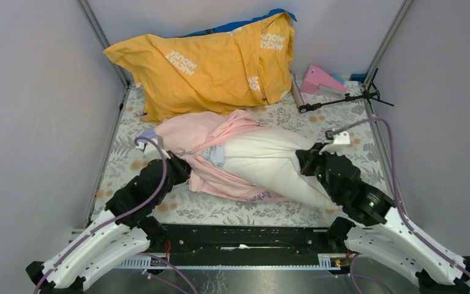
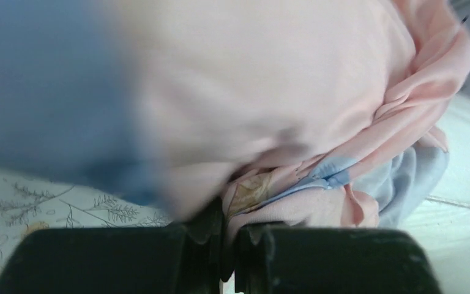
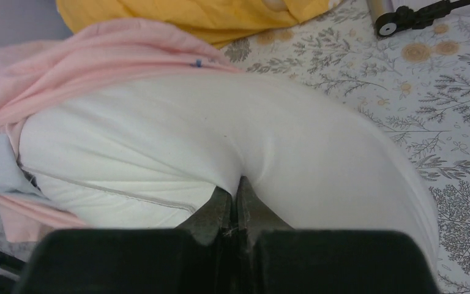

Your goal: Remove the pillowcase from the pillow

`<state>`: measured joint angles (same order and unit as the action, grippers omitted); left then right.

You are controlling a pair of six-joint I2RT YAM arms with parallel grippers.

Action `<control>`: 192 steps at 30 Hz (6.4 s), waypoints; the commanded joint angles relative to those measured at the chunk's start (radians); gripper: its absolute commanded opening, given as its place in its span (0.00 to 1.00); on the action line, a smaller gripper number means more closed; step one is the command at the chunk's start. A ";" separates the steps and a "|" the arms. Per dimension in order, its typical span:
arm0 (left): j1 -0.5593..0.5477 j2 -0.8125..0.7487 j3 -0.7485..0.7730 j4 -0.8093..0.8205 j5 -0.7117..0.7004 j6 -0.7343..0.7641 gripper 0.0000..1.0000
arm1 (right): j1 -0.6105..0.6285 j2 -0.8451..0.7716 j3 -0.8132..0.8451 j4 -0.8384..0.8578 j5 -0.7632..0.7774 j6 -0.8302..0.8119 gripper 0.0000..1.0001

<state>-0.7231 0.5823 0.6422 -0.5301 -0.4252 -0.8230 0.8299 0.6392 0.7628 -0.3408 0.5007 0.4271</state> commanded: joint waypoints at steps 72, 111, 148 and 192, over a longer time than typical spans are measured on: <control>0.353 0.308 0.286 0.252 0.498 0.099 0.91 | -0.243 0.763 0.317 0.253 -0.298 -0.152 0.99; -0.178 0.790 0.229 0.683 -0.039 0.104 0.99 | -0.245 0.591 -0.003 0.576 -0.180 -0.014 1.00; 0.440 0.024 -0.110 0.179 -0.333 -0.144 0.00 | -0.475 0.537 -0.014 0.405 -0.046 0.168 0.00; 0.438 0.198 -0.087 0.482 0.386 0.105 0.00 | 0.063 0.659 0.122 -0.034 0.086 -0.005 0.00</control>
<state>-0.2901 0.8066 0.5503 -0.0799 0.0257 -0.7288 1.0008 1.3495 0.9585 -0.2771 0.3916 0.3244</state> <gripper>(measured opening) 0.057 0.181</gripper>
